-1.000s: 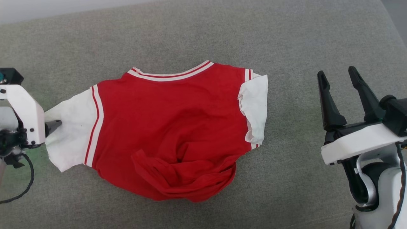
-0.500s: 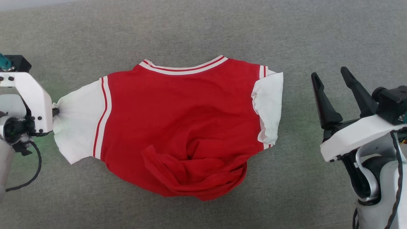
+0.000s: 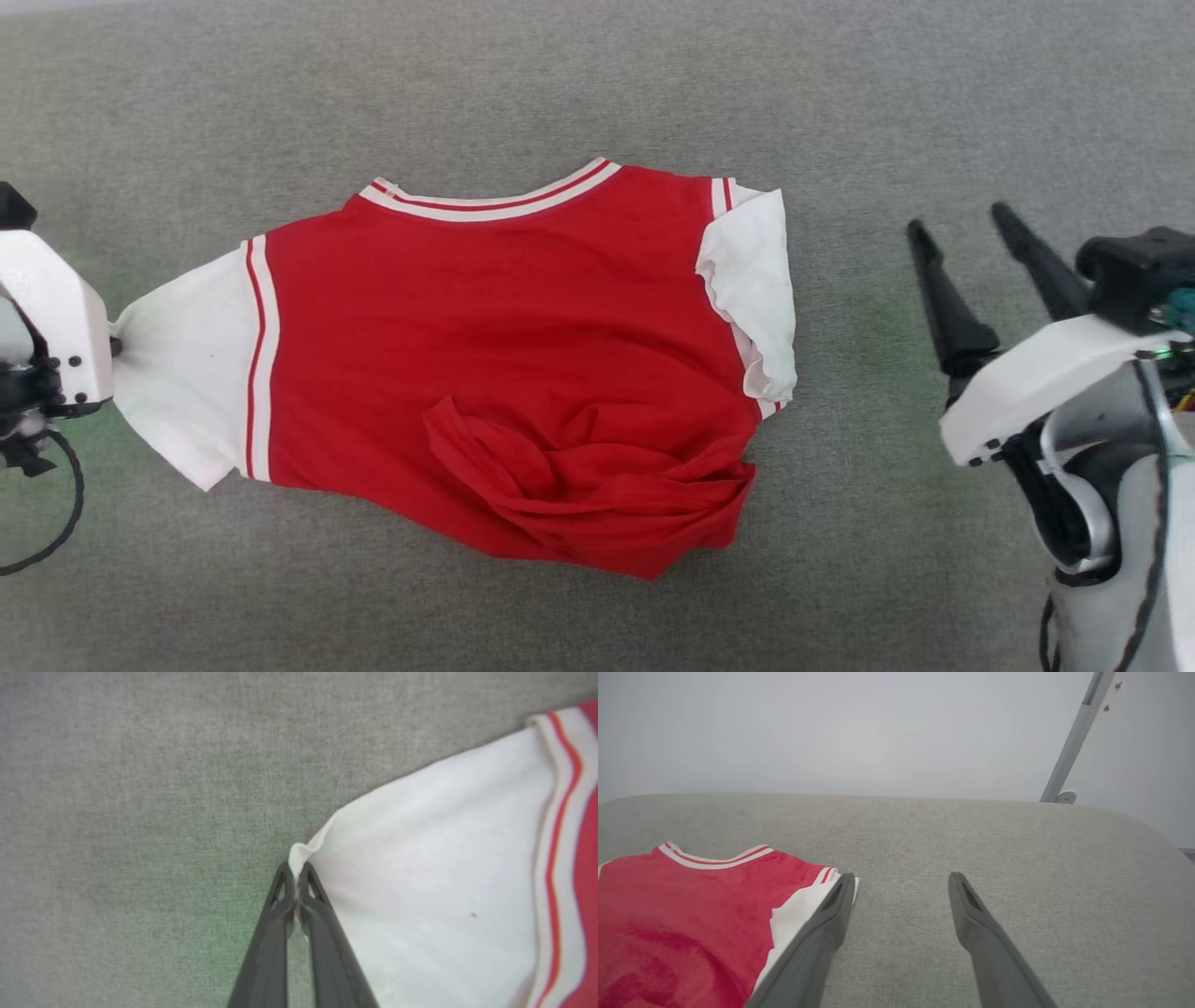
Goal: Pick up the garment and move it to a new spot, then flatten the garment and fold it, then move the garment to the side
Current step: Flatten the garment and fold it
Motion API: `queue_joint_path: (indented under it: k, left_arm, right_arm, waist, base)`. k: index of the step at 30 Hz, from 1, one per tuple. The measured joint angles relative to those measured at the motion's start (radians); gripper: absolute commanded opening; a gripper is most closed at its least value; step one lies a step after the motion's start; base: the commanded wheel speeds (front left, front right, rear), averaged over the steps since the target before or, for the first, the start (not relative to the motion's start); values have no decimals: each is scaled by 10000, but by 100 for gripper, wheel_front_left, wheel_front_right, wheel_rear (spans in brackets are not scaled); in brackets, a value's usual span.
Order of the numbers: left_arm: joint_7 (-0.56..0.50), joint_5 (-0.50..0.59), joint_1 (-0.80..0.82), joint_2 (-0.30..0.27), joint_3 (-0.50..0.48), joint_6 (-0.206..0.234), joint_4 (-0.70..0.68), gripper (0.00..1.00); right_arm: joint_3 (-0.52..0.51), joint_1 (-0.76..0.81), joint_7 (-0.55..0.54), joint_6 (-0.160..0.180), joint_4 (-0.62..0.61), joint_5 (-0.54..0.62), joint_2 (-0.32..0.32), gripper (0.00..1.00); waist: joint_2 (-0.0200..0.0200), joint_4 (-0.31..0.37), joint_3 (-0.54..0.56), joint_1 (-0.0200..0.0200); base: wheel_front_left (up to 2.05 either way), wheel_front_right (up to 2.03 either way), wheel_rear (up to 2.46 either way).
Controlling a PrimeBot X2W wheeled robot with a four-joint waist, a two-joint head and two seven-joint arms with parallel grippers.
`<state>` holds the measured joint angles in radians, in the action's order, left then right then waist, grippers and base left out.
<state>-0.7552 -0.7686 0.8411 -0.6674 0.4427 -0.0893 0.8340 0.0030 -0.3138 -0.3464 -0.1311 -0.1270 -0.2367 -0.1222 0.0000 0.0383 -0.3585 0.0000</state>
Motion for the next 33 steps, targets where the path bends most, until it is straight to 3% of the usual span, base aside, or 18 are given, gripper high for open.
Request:
queue_joint_path:
  k: [10,21,27,29,30,33]
  left_arm:
    - [121,-121,168,510,222,-48,-2,0]
    - [437,-73,739,1313,562,-180,151,0]
    - [623,-128,944,1542,702,-261,349,0]
    - [698,-155,975,1588,752,-288,416,0]
    - [706,-169,1004,1609,771,-295,449,0]
    - [803,-257,1092,1666,815,-339,560,0]
  right_arm:
    - [957,-979,-2472,0,1340,-742,-424,100]
    - [1937,-3179,-4266,0,4312,-1262,-1011,100]
    - [2683,-4064,-5336,2,5329,-1561,-1338,100]
    - [3003,-4304,-5689,6,5520,-1806,-1438,11]
    - [3062,-4382,-5772,4,5576,-1914,-1519,0]
    - [3110,-4457,-5676,2,5680,-2148,-1672,0]
  waist:
    - [0,-451,-41,0]
    - [0,-1242,-330,0]
    - [1,-1508,-444,0]
    - [0,-1564,-459,0]
    - [0,-1589,-461,0]
    - [0,-1649,-412,0]
  base:
    - [0,0,0]
    - [0,0,0]
    - [0,0,0]
    - [0,0,0]
    - [0,0,0]
    - [0,0,0]
